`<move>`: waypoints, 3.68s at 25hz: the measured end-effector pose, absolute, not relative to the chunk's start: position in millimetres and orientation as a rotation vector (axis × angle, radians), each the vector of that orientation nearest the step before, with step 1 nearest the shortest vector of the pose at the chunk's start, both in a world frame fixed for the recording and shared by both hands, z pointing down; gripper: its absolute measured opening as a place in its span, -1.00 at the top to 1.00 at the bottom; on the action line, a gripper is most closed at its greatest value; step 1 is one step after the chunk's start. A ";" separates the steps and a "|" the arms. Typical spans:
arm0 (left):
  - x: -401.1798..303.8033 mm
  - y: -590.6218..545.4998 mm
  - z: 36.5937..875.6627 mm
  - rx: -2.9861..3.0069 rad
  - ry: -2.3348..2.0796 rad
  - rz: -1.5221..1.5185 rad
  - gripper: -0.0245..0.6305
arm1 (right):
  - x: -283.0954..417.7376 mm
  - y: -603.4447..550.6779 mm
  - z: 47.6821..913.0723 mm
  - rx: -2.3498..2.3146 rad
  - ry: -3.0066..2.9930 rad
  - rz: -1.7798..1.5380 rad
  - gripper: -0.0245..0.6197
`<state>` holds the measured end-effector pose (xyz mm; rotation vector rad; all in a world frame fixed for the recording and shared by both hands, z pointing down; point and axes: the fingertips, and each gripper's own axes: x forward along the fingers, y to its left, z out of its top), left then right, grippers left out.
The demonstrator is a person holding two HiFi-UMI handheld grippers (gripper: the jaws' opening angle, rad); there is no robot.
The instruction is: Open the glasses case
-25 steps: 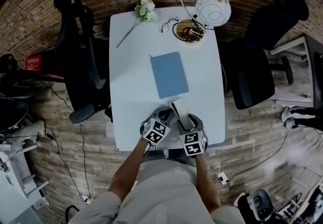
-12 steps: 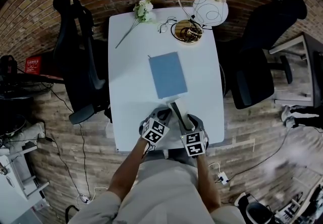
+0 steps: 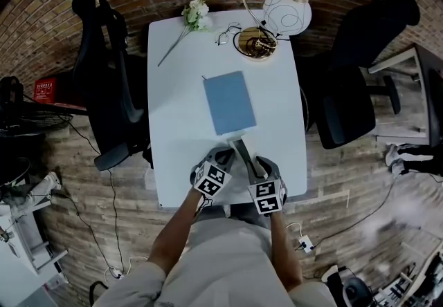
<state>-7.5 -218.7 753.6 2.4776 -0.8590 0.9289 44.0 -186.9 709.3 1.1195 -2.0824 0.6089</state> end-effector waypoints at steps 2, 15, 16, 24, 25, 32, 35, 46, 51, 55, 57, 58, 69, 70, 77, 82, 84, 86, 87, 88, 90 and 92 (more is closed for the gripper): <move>-7.8 -218.6 753.8 2.476 -0.859 0.930 0.92 | 45.6 -187.5 708.2 1.130 -2.075 0.610 0.60; -7.0 -218.5 754.0 2.473 -0.858 0.932 0.92 | 59.7 -194.2 704.5 1.199 -2.049 0.625 0.73; -6.9 -218.4 754.0 2.473 -0.857 0.931 0.92 | 60.8 -194.5 704.5 1.205 -2.046 0.626 0.74; -7.4 -218.5 753.7 2.475 -0.857 0.930 0.92 | 68.6 -199.4 705.2 1.248 -2.024 0.622 0.79; -7.1 -218.5 753.3 2.475 -0.857 0.929 0.92 | 69.7 -199.8 705.3 1.251 -2.021 0.622 0.80; -7.6 -219.0 754.0 2.474 -0.857 0.929 0.92 | 74.3 -202.7 707.4 1.267 -2.014 0.617 0.80; -7.7 -218.8 754.1 2.472 -0.858 0.928 0.92 | 76.9 -203.4 708.6 1.279 -2.002 0.607 0.80; -7.0 -218.1 753.7 2.471 -0.857 0.928 0.92 | 85.2 -204.1 710.1 1.308 -1.980 0.578 0.80; -7.0 -218.0 752.9 2.469 -0.858 0.926 0.92 | 85.8 -203.8 708.5 1.317 -1.980 0.575 0.80; -7.2 -218.4 752.6 2.464 -0.862 0.919 0.92 | 85.4 -204.4 705.4 1.320 -1.994 0.567 0.80; -8.2 -218.0 752.9 2.461 -0.859 0.924 0.92 | 84.7 -205.0 703.3 1.326 -2.004 0.562 0.80; -8.5 -217.5 752.9 2.460 -0.856 0.925 0.92 | 84.3 -205.3 701.9 1.329 -2.010 0.559 0.80; -16.0 -220.0 726.1 2.493 -0.925 0.830 0.92 | 81.3 -207.6 677.5 1.393 -2.086 0.483 0.80; -16.7 -220.9 721.4 2.502 -0.935 0.817 0.92 | 80.4 -207.4 675.9 1.393 -2.093 0.480 0.80; -14.3 -222.7 689.8 2.562 -0.981 0.728 0.92 | 79.5 -204.4 663.6 1.397 -2.112 0.439 0.89; -14.9 -217.7 673.7 2.575 -0.994 0.686 0.92 | 77.7 -199.7 654.5 1.410 -2.120 0.414 0.90; -16.4 -216.9 667.7 2.584 -1.009 0.668 0.92 | 77.4 -197.6 651.3 1.419 -2.124 0.405 0.90; -18.6 -216.7 661.3 2.594 -1.025 0.652 0.92 | 77.0 -195.6 647.8 1.430 -2.128 0.397 0.90; -19.8 -216.8 657.8 2.599 -1.034 0.642 0.92 | 76.7 -194.8 645.7 1.437 -2.130 0.395 0.90; -21.1 -216.9 654.3 2.603 -1.042 0.632 0.92 | 76.5 -194.2 643.5 1.444 -2.134 0.393 0.90; -23.5 -217.1 647.4 2.611 -1.061 0.609 0.92 | 76.3 -193.6 638.1 1.463 -2.141 0.382 0.90; -26.2 -217.3 640.2 2.617 -1.082 0.582 0.92 | 74.7 -193.7 631.8 1.482 -2.153 0.368 0.90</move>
